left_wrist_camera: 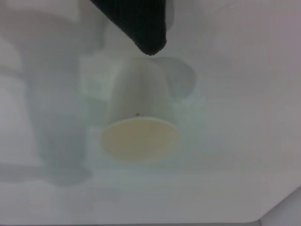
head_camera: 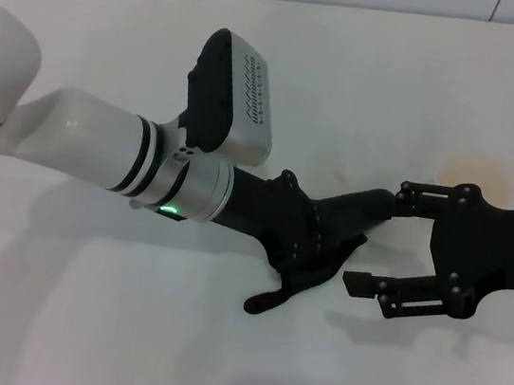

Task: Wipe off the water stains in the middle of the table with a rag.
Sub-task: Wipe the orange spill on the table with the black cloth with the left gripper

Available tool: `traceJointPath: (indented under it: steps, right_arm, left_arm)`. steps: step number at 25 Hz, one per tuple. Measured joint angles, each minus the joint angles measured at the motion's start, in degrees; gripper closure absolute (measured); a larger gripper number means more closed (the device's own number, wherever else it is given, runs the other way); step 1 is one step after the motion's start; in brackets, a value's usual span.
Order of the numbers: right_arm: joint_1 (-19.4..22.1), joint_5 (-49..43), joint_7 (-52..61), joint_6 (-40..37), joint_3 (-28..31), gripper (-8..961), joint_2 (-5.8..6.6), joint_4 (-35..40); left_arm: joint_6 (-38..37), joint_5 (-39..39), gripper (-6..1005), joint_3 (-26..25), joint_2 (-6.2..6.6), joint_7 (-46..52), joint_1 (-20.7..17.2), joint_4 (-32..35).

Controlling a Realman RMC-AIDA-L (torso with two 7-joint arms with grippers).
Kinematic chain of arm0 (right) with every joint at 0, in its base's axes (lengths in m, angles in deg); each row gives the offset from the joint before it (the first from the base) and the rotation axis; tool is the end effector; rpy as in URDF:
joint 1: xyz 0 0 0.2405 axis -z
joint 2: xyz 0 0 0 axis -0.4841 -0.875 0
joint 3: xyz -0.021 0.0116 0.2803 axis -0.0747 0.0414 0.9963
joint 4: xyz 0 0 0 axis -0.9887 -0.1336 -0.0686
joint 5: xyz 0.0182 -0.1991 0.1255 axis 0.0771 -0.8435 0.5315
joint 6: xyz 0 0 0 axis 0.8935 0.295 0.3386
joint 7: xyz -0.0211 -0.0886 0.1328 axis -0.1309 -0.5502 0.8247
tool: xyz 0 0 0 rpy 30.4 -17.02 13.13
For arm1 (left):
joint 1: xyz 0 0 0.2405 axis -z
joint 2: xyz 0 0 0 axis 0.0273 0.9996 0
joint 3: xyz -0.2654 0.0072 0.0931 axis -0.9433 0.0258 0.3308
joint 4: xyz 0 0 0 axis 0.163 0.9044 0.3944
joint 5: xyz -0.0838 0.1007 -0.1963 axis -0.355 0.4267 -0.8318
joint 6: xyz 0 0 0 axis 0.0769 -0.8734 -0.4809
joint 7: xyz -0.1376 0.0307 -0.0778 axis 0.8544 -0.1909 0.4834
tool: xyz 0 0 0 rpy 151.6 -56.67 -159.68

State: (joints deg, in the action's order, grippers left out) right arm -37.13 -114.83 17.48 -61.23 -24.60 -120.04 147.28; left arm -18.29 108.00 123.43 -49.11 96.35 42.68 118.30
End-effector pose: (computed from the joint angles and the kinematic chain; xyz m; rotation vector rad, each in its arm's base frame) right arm 0.1968 0.2990 0.0110 -2.9214 0.2726 0.5525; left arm -0.1906 0.3885 -0.1746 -3.0483 -0.0650 -0.1391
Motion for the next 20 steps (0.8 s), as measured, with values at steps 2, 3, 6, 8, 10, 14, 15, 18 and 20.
traceJointPath:
  steps: [2, 3, 6, 8, 10, 14, 15, 18, 20]
  right_arm:
    - [0.0, 0.0, 0.0, 0.0, 0.0, 129, 0.0, 0.0]
    - [0.0, 0.0, 0.0, 0.0, 0.0, 129, 0.0, 0.0]
    - [0.0, 0.0, 0.0, 0.0, -0.1, 129, 0.0, 0.0]
    - [0.0, 0.0, 0.0, 0.0, -0.1, 129, 0.0, 0.0]
    - [0.0, 0.0, 0.0, 0.0, -0.2, 130, 0.0, 0.0]
    - [0.2, 0.0, 0.0, 0.0, -0.2, 130, 0.0, 0.0]
    - [0.3, 0.0, 0.0, 0.0, -0.1, 130, 0.0, 0.0]
    - [0.3, 0.0, 0.0, 0.0, -0.1, 130, 0.0, 0.1]
    - [0.3, 0.0, 0.0, 0.0, 0.1, 130, 0.0, 0.2]
  left_arm:
    - [0.2, 0.0, 836, -0.4, 0.0, 0.0, -0.4, 0.0]
    - [0.4, 0.0, 835, -0.7, 0.06, 0.0, -0.5, 0.0]
    - [1.1, 0.0, 834, -1.2, 0.29, 0.0, -0.6, 0.1]
    - [2.1, 0.0, 833, -1.3, 0.41, 0.0, -0.6, 0.2]
    - [4.2, 0.2, 832, -1.4, 0.51, 0.0, -0.5, 0.2]
    - [7.5, 0.7, 830, -1.9, 0.6, 0.2, -0.2, 0.2]
    - [7.7, 0.7, 830, -2.5, 0.61, 0.2, -0.2, 0.2]
    - [8.3, 1.5, 828, -6.2, 0.64, 0.1, -0.1, 0.2]
    - [8.3, 2.5, 828, -8.3, 0.63, 0.1, 0.0, 0.2]
